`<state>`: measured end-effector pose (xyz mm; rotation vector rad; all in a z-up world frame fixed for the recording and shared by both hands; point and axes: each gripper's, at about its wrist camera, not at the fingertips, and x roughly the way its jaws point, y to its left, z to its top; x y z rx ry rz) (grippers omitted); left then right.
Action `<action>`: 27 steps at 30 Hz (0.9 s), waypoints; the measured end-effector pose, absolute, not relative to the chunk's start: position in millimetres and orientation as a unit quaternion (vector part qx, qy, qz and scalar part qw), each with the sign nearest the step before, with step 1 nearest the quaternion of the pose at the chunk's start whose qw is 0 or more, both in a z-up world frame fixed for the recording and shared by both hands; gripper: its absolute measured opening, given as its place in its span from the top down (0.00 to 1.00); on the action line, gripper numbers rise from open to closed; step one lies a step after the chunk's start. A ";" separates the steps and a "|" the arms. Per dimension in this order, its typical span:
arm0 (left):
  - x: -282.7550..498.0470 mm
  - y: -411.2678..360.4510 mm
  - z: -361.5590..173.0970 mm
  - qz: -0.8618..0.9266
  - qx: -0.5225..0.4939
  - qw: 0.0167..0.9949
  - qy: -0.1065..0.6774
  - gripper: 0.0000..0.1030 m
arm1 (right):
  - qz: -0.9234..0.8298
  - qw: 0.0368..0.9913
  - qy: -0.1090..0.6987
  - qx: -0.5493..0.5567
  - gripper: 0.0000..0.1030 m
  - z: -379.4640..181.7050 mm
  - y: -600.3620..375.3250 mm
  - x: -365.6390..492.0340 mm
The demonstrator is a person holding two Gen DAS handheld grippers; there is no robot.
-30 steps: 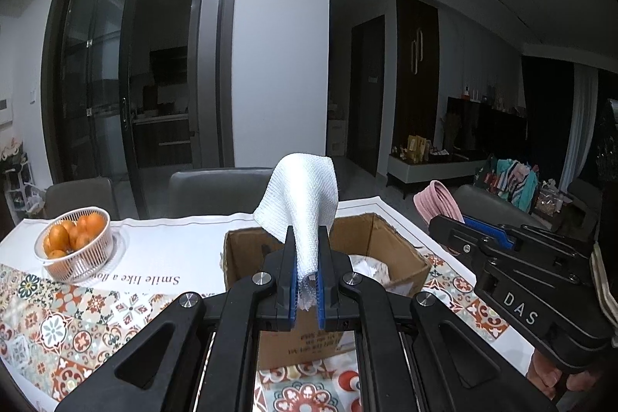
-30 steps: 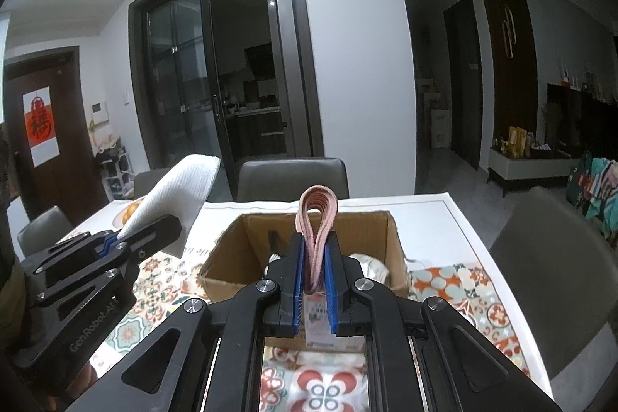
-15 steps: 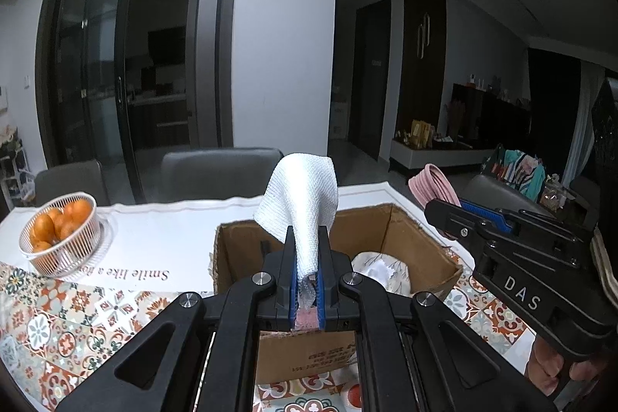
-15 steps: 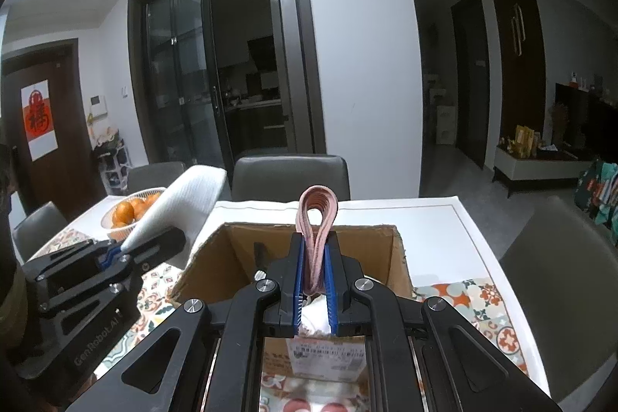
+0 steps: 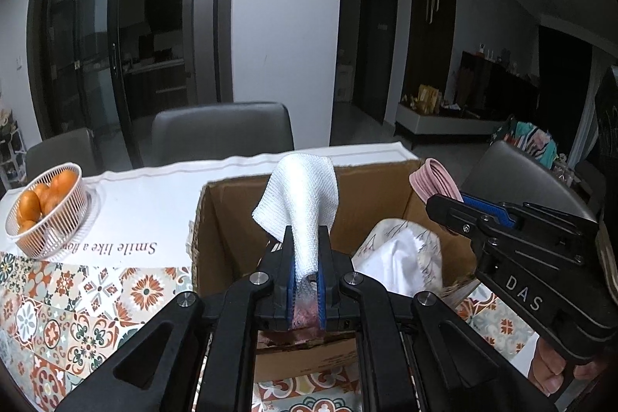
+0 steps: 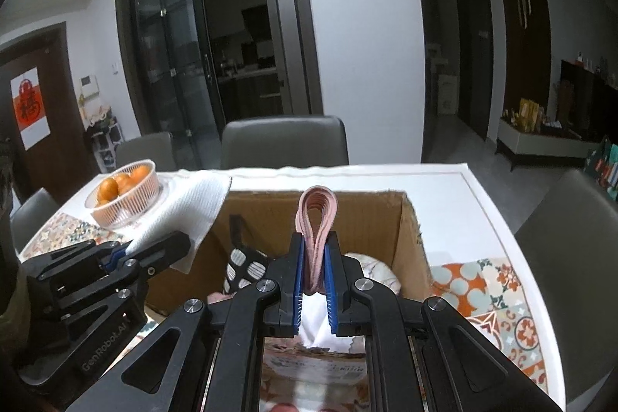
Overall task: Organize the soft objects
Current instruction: 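Open both tools to drop the pad and hair tie into the box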
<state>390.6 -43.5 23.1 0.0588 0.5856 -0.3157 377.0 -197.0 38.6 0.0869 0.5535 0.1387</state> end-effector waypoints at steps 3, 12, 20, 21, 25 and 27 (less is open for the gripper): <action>395.6 -46.4 17.0 -0.151 0.029 0.942 0.297 0.88 | 0.067 0.956 0.284 0.040 0.89 31.2 -195.9 383.7; 397.9 -46.2 14.7 -0.144 0.035 0.942 0.300 0.66 | 0.056 0.956 0.285 0.039 0.60 25.2 -198.7 385.4; 377.7 -43.3 29.3 -0.130 0.043 0.952 0.274 0.60 | 0.047 0.959 0.275 0.039 0.60 33.2 -202.2 371.0; 374.8 -42.5 31.7 -0.127 0.043 0.953 0.271 0.60 | 0.045 0.960 0.272 0.037 0.60 34.9 -202.6 367.7; 356.4 -37.3 44.7 -0.116 0.040 0.959 0.256 0.57 | 0.036 0.966 0.255 0.025 0.60 46.2 -201.0 349.0; 348.3 -35.8 49.8 -0.109 0.041 0.961 0.252 0.56 | 0.031 0.968 0.247 0.021 0.60 52.1 -200.7 338.7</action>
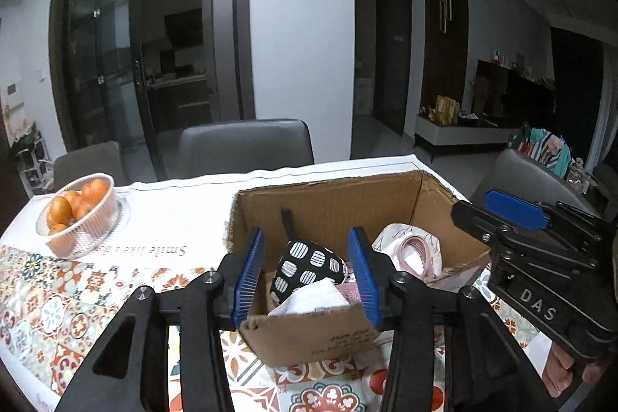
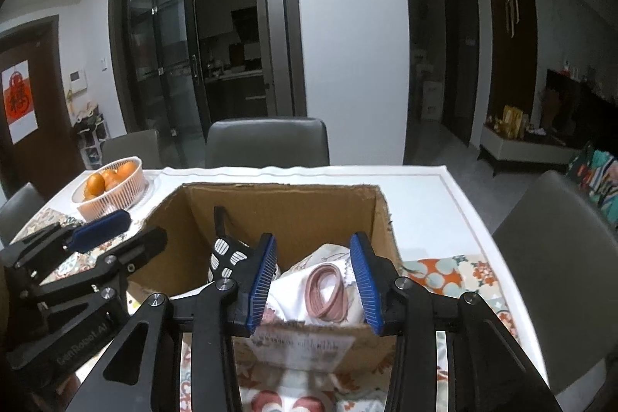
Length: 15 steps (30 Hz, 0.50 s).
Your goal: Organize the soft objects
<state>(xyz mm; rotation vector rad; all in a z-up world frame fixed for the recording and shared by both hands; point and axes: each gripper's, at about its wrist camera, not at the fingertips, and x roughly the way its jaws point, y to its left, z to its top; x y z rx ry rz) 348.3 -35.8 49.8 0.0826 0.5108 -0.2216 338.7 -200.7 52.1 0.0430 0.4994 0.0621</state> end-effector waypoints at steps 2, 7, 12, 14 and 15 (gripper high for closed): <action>337.8 -33.5 55.2 -0.104 0.042 0.963 0.245 0.56 | 0.029 0.970 0.240 0.019 0.60 58.4 -200.4 327.6; 307.9 -26.4 69.7 -0.094 0.037 0.968 0.229 0.53 | 0.023 0.974 0.225 0.020 0.60 72.8 -199.5 298.4; 275.1 -22.6 81.0 -0.085 0.040 0.973 0.213 0.50 | 0.022 0.976 0.215 0.022 0.60 85.2 -197.3 265.1; 260.8 -20.7 85.0 -0.084 0.039 0.974 0.207 0.50 | 0.019 0.978 0.208 0.022 0.60 88.1 -196.5 250.8; 253.9 -19.7 86.8 -0.084 0.038 0.974 0.205 0.49 | 0.017 0.978 0.206 0.021 0.60 89.7 -196.2 244.2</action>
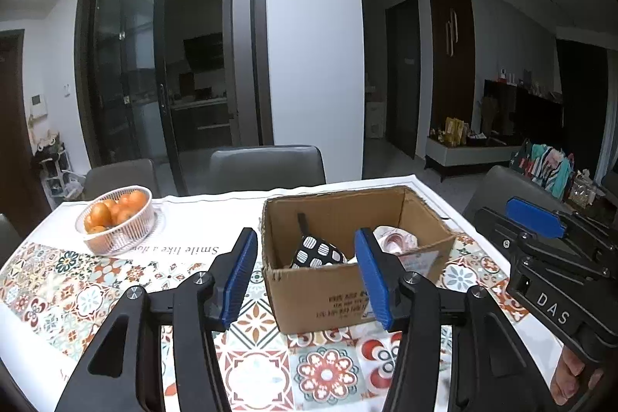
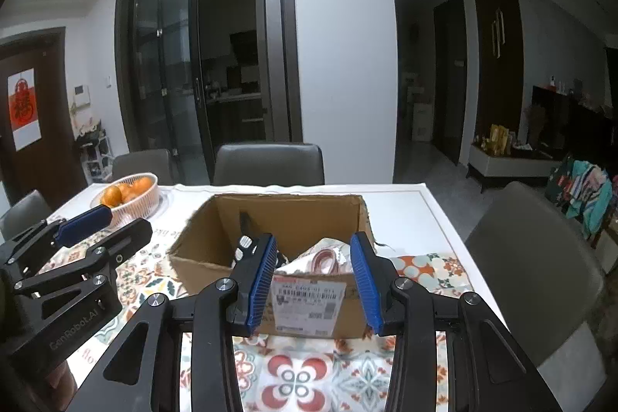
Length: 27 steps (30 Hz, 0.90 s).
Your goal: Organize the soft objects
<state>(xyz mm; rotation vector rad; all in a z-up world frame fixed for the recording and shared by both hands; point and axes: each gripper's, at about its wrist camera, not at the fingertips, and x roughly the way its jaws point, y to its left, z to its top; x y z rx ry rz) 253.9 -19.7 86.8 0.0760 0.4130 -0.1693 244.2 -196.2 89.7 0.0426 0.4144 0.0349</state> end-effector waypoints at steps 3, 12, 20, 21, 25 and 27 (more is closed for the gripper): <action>232.4 -18.1 90.9 -0.083 0.037 0.976 0.198 0.49 | 0.015 0.980 0.200 0.020 0.60 94.0 -194.4 220.7; 170.9 -15.0 94.3 -0.075 0.042 0.980 0.181 0.44 | 0.014 0.981 0.191 0.026 0.60 97.9 -193.5 162.6; 132.7 -14.7 89.5 -0.074 0.045 0.981 0.174 0.39 | 0.009 0.982 0.187 0.028 0.60 95.4 -190.8 124.4; 128.4 -14.0 88.8 -0.074 0.045 0.981 0.173 0.39 | 0.008 0.982 0.188 0.029 0.60 94.3 -190.7 120.9; 111.8 -11.7 84.2 -0.073 0.045 0.981 0.172 0.37 | 0.009 0.981 0.191 0.032 0.60 90.3 -191.5 107.9; 106.2 -10.9 81.7 -0.074 0.043 0.982 0.171 0.37 | 0.008 0.981 0.191 0.032 0.60 87.9 -190.3 102.2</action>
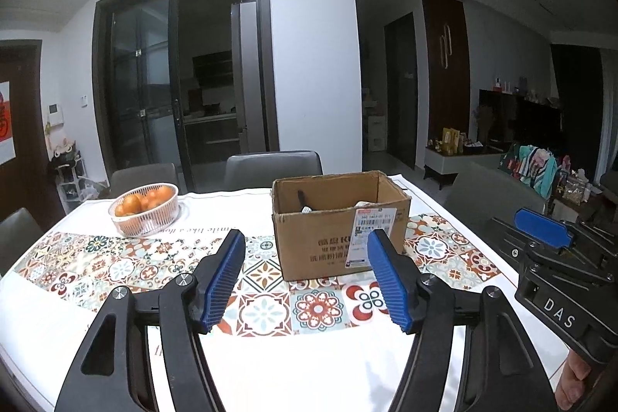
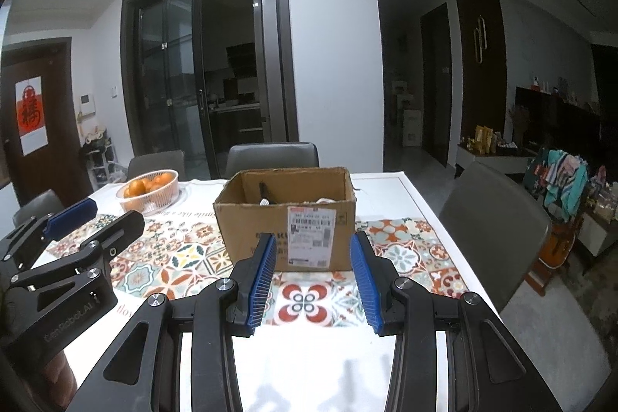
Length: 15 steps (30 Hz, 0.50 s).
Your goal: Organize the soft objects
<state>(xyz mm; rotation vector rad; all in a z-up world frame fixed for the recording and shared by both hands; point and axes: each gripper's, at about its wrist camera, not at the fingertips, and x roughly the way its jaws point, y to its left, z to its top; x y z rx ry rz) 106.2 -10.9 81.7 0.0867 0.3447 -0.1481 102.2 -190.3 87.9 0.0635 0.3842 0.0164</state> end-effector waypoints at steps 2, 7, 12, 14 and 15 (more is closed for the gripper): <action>101.0 -11.3 79.2 -0.070 0.043 0.981 0.173 0.36 | 0.010 0.981 0.191 0.032 0.60 84.7 -191.6 97.5; 86.2 -12.7 77.1 -0.068 0.046 0.982 0.172 0.35 | 0.011 0.982 0.187 0.033 0.60 81.8 -193.4 87.9; 76.5 -12.6 75.3 -0.070 0.045 0.982 0.172 0.35 | 0.015 0.982 0.185 0.037 0.60 78.7 -194.7 76.3; 72.5 -12.8 75.0 -0.070 0.045 0.982 0.170 0.35 | 0.015 0.982 0.183 0.036 0.60 78.0 -195.8 70.9; 71.0 -12.7 74.8 -0.071 0.046 0.982 0.170 0.35 | 0.014 0.983 0.182 0.036 0.60 77.7 -196.1 68.8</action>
